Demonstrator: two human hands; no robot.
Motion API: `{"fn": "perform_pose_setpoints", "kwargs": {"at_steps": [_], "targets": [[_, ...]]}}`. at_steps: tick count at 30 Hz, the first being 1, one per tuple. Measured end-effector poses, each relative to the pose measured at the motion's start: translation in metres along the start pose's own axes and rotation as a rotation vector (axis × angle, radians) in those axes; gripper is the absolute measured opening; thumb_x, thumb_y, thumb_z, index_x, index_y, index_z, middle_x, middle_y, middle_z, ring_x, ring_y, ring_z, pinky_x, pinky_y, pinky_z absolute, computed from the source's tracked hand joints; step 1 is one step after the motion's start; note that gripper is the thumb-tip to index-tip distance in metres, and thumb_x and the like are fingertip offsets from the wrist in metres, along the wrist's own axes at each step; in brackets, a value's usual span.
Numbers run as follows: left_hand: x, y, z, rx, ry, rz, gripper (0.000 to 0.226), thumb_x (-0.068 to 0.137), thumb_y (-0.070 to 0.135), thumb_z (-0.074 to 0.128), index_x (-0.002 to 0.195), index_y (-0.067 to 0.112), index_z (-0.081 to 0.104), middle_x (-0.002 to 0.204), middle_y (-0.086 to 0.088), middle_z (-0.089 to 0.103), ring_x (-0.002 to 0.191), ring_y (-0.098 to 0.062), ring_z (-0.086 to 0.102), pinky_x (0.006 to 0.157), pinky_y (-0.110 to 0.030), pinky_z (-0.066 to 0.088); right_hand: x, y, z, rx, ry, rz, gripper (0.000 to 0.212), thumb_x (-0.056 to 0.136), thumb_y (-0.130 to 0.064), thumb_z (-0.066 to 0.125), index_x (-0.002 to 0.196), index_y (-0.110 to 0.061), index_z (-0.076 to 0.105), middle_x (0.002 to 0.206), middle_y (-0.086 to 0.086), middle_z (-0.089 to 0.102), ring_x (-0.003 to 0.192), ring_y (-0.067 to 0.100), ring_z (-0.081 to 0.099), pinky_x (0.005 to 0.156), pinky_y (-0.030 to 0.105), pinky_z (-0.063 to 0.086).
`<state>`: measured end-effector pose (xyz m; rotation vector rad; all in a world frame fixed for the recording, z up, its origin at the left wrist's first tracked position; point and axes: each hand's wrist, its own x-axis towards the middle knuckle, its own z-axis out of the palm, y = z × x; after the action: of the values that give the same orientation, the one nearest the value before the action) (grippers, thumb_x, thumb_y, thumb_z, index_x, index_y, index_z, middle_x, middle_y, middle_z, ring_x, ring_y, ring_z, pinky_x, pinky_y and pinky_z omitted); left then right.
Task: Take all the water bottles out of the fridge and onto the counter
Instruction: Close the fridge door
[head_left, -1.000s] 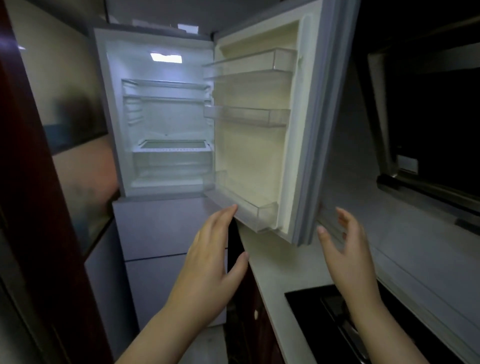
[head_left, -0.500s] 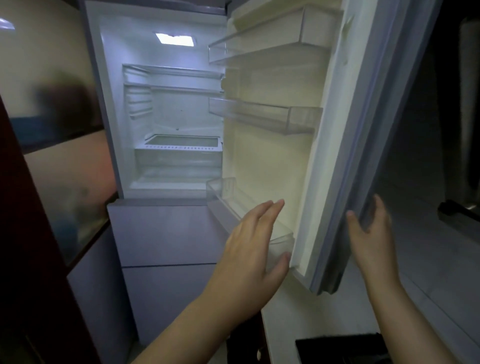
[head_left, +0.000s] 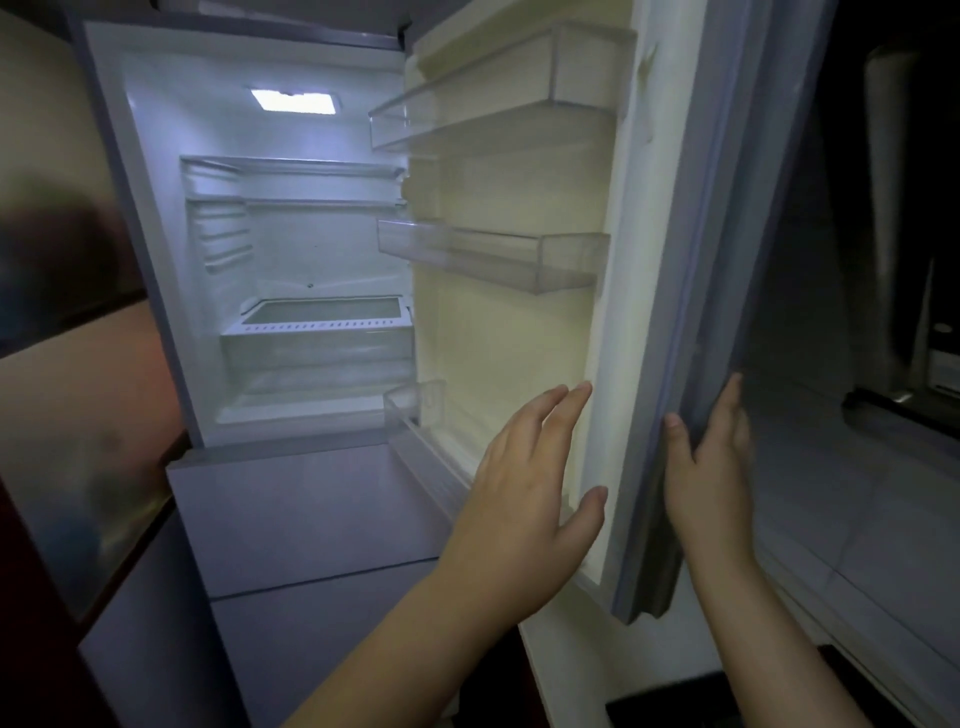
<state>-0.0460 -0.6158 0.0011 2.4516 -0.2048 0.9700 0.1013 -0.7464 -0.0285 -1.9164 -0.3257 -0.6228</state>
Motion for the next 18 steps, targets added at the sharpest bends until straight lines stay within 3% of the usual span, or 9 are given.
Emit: {"fn": "perform_pose_setpoints", "kwargs": {"at_steps": [8, 12, 18], "targets": [[-0.005, -0.007, -0.023, -0.026, 0.043, 0.070, 0.070, 0.095, 0.030, 0.054, 0.153, 0.030, 0.016, 0.153, 0.013, 0.022, 0.140, 0.005, 0.016, 0.112, -0.012, 0.014, -0.070, -0.038, 0.034, -0.040, 0.098, -0.176, 0.076, 0.094, -0.046, 0.046, 0.154, -0.030, 0.002, 0.148, 0.004, 0.029, 0.138, 0.026, 0.027, 0.108, 0.053, 0.035], [-0.013, -0.016, -0.042, 0.002, 0.076, 0.078, 0.067, 0.094, 0.027, 0.056, 0.152, 0.024, 0.023, 0.155, 0.006, 0.024, 0.143, -0.004, 0.018, 0.115, -0.020, 0.016, -0.100, -0.054, 0.056, -0.006, 0.123, -0.313, 0.062, 0.099, -0.037, 0.040, 0.151, -0.026, 0.009, 0.139, 0.012, 0.040, 0.130, 0.025, 0.034, 0.107, 0.039, 0.032], [-0.030, -0.040, -0.086, 0.130, 0.373, 0.062, 0.062, 0.092, 0.026, 0.052, 0.148, 0.015, 0.030, 0.159, -0.005, 0.014, 0.149, -0.022, 0.003, 0.119, -0.028, 0.005, -0.137, -0.088, 0.100, 0.155, 0.061, -0.449, 0.058, 0.094, -0.030, 0.049, 0.147, -0.019, 0.029, 0.127, 0.010, 0.047, 0.119, 0.021, 0.045, 0.103, 0.032, 0.037]]}}
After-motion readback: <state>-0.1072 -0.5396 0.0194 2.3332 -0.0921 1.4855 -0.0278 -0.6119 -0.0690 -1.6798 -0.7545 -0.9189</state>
